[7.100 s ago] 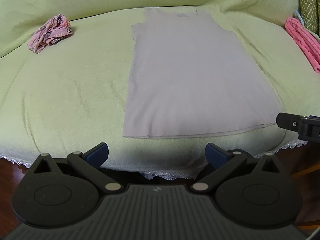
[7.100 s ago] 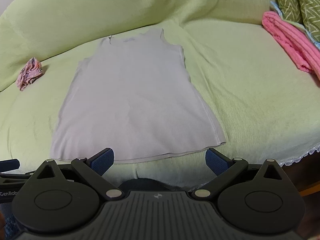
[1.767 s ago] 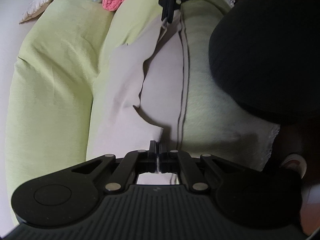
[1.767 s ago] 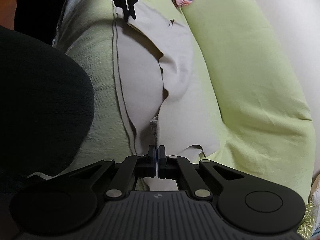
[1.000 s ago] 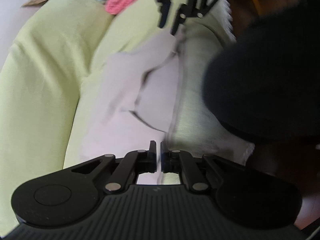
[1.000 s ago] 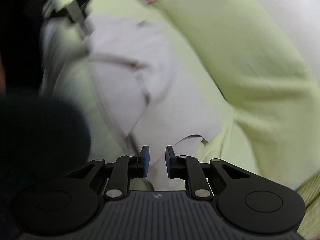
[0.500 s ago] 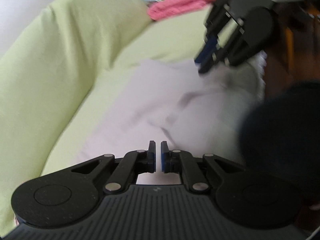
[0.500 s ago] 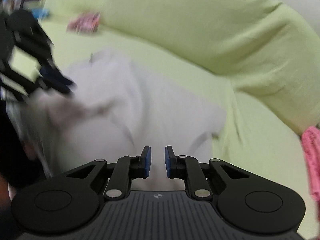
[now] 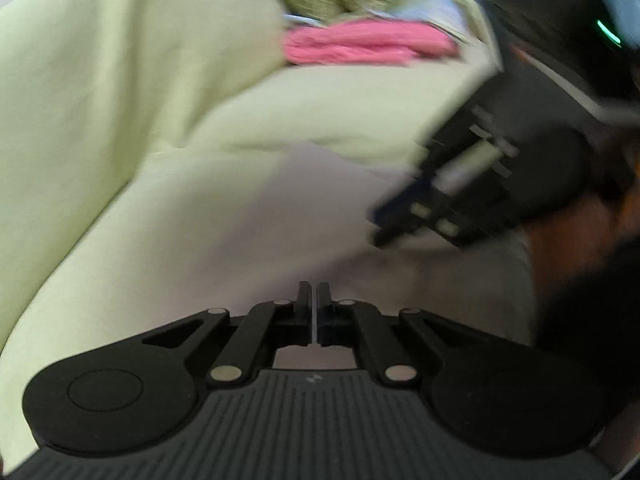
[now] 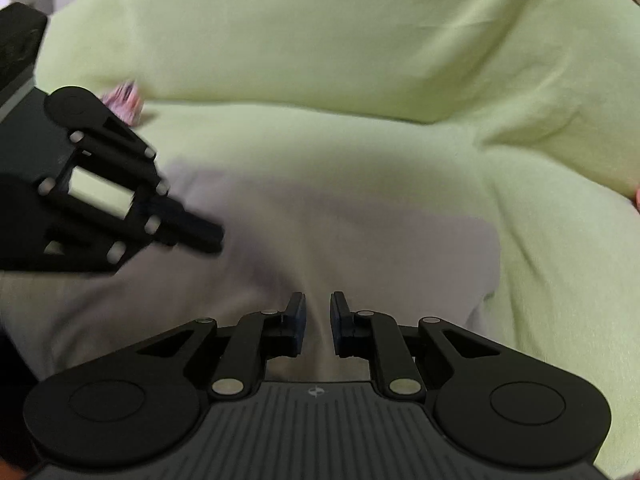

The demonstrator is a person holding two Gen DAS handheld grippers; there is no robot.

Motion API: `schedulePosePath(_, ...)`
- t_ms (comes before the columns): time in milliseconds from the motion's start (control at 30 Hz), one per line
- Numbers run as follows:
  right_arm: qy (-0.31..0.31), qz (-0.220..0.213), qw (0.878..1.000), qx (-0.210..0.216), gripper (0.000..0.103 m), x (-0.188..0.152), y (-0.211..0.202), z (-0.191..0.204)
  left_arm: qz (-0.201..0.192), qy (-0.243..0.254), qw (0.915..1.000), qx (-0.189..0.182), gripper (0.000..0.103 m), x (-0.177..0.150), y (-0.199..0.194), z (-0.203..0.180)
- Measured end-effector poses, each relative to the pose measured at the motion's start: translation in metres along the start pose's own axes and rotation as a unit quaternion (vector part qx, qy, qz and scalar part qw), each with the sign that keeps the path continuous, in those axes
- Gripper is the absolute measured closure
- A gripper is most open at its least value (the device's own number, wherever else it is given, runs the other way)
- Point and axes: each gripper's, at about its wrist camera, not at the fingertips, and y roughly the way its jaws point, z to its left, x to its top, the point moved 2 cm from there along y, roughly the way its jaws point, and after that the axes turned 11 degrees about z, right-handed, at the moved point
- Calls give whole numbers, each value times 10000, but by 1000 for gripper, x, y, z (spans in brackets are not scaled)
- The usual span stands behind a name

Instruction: Fold clothes

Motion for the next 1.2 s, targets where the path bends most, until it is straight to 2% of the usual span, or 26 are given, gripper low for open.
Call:
schedulePosePath(33,131,121,9998,10,88,5,4,0,221,-30,9997,101,101,4,9,11)
schedulePosePath(100,371,771,9962,-158,87,6,23,1,688,48,9975,121,101,8,30,24)
schedulePosePath(133,455,664,9966,-193,87,7,21,2,929,126,9956,80,101,9,41,28)
schedulePosePath(167,514,762,9954,-251,87,10,18,3,1111,217,9936,15,102,10,48,31)
schedulePosePath(267,798,1025,9902,-518,86,28,3,6,1264,502,9900,-387,100,23,31,33)
schedulePosePath(300,884,995,9893,-591,82,33,-5,7,1213,590,9897,-486,98,27,17,38)
schedulePosePath(367,935,914,9879,-829,75,44,-22,17,1125,919,9877,-585,98,25,-8,49)
schedulePosePath(433,737,939,9863,-1141,75,53,-34,41,1174,1396,9817,-543,98,14,-22,63)
schedulePosePath(500,503,944,9838,-1436,75,61,-32,74,1144,1981,9724,-468,98,-5,-27,80)
schedulePosePath(567,586,886,9818,-1577,76,72,-21,108,959,2584,9603,-435,97,-23,-30,93)
schedulePosePath(667,925,955,9755,-1754,78,83,-1,154,478,3068,9484,-643,97,-31,-26,108)
schedulePosePath(733,1166,1047,9706,-1826,86,86,10,172,244,3287,9405,-830,97,-35,-14,108)
schedulePosePath(833,1389,1150,9643,-1939,85,85,18,189,233,4026,9115,-802,101,-51,23,96)
schedulePosePath(900,1389,1107,9619,-2077,83,86,20,196,-131,4451,8921,-766,103,-63,29,95)
schedulePosePath(933,1328,1037,9622,-2142,81,89,26,200,-162,4504,8891,-803,100,-62,27,98)
schedulePosePath(967,1197,949,9636,-2193,75,93,35,204,-156,4467,8903,-872,99,-61,23,102)
schedulePosePath(1033,851,805,9667,-2277,70,102,50,214,-200,4443,8906,-948,97,-61,12,112)
schedulePosePath(1133,137,829,9646,-2500,65,113,75,230,-361,4785,8743,-728,96,-65,-3,132)
schedulePosePath(1200,-287,873,9581,-2713,65,116,94,236,-459,4973,8635,-706,93,-68,-1,138)
